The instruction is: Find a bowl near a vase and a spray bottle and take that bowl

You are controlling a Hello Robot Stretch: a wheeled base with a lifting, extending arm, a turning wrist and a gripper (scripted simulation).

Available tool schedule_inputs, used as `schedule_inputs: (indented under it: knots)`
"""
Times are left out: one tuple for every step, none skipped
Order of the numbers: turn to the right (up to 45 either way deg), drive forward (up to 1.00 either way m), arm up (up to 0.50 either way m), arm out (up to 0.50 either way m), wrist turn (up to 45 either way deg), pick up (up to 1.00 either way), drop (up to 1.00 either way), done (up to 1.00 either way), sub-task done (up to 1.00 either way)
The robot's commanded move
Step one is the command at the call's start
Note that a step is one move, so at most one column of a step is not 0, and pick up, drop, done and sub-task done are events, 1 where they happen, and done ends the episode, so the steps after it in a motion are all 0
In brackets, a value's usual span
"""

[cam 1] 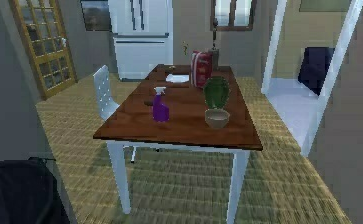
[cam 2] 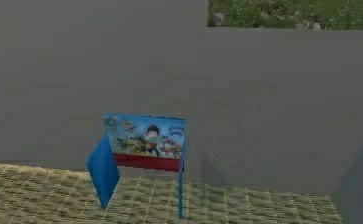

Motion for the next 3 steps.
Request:
schedule_inputs:
  knots:
    - [0.0, 0.55, 0.0, 0.0, 0.0, 0.0, 0.0, 0.0, 0.0]
    - [-45.0, 0.0, 0.0, 0.0, 0.0, 0.0, 0.0, 0.0, 0.0]
    - [-21.0, 0.0, 0.0, 0.0, 0.0, 0.0, 0.0, 0.0, 0.0]
